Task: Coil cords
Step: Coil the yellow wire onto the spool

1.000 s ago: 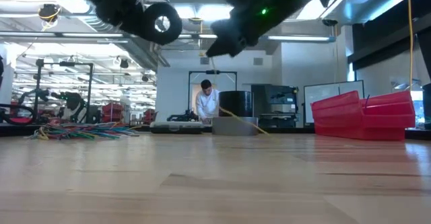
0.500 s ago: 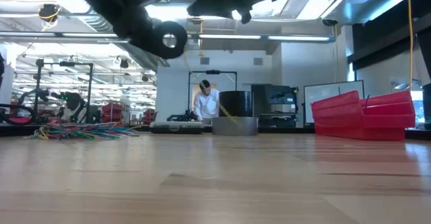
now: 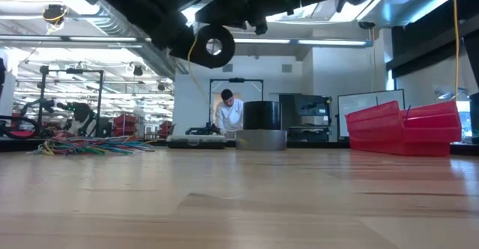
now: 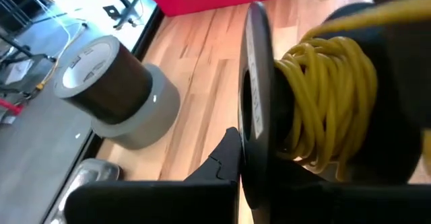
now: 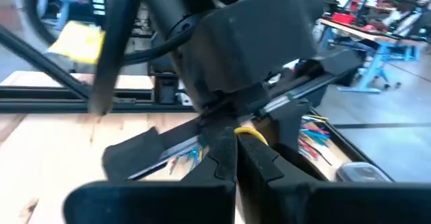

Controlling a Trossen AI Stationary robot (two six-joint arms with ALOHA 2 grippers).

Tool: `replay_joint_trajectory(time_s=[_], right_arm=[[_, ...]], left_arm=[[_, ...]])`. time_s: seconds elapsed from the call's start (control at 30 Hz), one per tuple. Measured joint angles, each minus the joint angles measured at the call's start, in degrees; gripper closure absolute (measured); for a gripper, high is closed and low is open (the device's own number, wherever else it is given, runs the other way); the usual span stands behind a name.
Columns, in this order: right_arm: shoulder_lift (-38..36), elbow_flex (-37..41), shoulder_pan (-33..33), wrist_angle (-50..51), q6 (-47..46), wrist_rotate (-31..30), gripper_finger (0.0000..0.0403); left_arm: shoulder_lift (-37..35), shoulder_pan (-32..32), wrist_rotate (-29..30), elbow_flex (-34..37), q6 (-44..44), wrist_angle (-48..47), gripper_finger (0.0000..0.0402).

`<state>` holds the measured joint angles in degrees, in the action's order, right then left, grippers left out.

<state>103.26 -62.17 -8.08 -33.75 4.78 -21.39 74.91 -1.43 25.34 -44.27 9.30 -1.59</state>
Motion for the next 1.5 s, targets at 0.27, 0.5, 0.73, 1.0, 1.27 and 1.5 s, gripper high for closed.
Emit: replay_joint_trajectory(time_s=[0.27,0.5,0.73,1.0,1.27,1.5], right_arm=[[1.3,-0.3,-0.2,2.1,0.2,2.5,0.0400],[1.2,-0.3,-0.9,3.4,2.5,1.3,0.0400],[0.4,-2.6,-1.7,4.6,3.4,-2.8,0.0400],[0.4,-6.8,-1.7,10.3,2.1,-4.8,0.0400],[0.8,-8.0,-1.7,16.2,3.0,-5.0,0.0400],[1.4,-7.7,-1.7,21.1,2.8,-5.2,0.0400]], left_arm=[[-0.3,-0.2,0.1,0.2,-5.1,5.6,0.0401],[-0.3,-0.4,-0.7,0.2,-5.7,4.4,0.0401],[-0.5,0.4,-1.2,-0.2,-5.8,3.1,0.0402],[-0.6,0.5,-0.8,-0.4,-6.8,5.2,0.0401],[-1.3,0.3,-1.0,-0.2,-7.9,5.6,0.0401],[-3.8,-1.1,-2.6,0.0,-7.7,4.8,0.0401]])
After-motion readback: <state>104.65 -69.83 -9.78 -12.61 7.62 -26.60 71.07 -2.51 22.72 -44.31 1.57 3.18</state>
